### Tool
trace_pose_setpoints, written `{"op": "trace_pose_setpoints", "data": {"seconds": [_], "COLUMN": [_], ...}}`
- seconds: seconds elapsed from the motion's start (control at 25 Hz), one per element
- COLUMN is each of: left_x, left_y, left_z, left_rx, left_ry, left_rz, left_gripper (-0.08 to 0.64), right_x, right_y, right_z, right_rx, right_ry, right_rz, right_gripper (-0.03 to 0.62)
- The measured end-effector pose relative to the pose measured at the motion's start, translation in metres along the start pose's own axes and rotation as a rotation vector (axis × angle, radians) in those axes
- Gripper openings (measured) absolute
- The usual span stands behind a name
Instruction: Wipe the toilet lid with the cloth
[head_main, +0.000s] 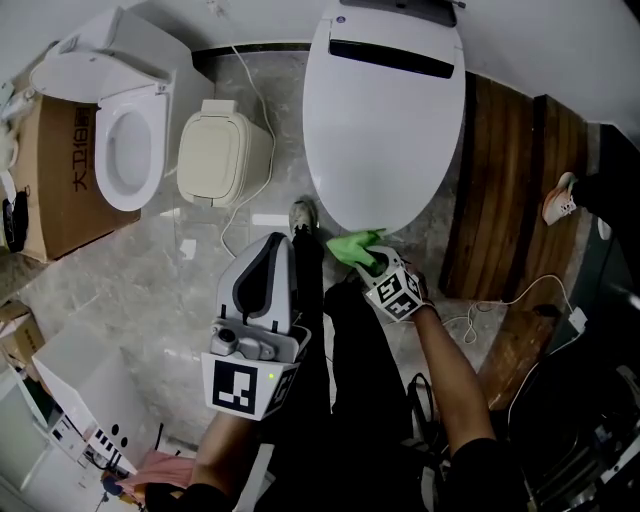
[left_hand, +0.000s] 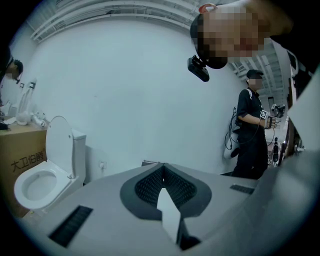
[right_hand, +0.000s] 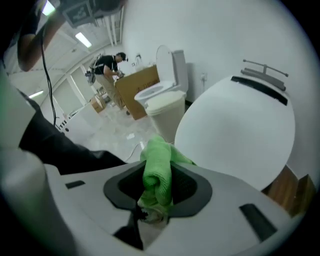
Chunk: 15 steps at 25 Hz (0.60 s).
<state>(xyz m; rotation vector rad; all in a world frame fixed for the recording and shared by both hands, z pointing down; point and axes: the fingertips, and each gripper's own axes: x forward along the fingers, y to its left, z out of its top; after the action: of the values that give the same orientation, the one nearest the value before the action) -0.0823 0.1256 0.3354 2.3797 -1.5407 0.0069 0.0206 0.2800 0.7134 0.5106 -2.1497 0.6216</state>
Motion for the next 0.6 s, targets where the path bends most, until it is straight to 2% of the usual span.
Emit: {"op": "trace_pose_setpoints", "data": {"seconds": [0.12,0.24,0.4,0.6], "left_x": [0.015,0.033,0.061,0.084], "left_y": [0.013,0.03,0.048,0.068], "left_z": [0.006,0.01,0.014,0.014], "left_rx": [-0.01,-0.019,-0.034,-0.02], "left_ry": [-0.002,0.0,0.018,0.064], "left_rz": [-0.005,-0.005,-0.008,-0.042], "left_gripper": [0.009,0.009,0.009,0.009], "right_x": [-0.031,-0.055,-0.069,-0.068], "right_y": [-0.036,-0.093,-0.172,-0.252], "right_z": [0.057,0.11,0.163,0.207], "right_rx": [0.073,0.125,0.15,0.161], "right_ry": [-0.173,-0.292,-0.342,-0.333], "right_rz": [-0.079,-0.196,-0.334,-0.451], "right_gripper": [0.129,0.129,0.13,0.13]}}
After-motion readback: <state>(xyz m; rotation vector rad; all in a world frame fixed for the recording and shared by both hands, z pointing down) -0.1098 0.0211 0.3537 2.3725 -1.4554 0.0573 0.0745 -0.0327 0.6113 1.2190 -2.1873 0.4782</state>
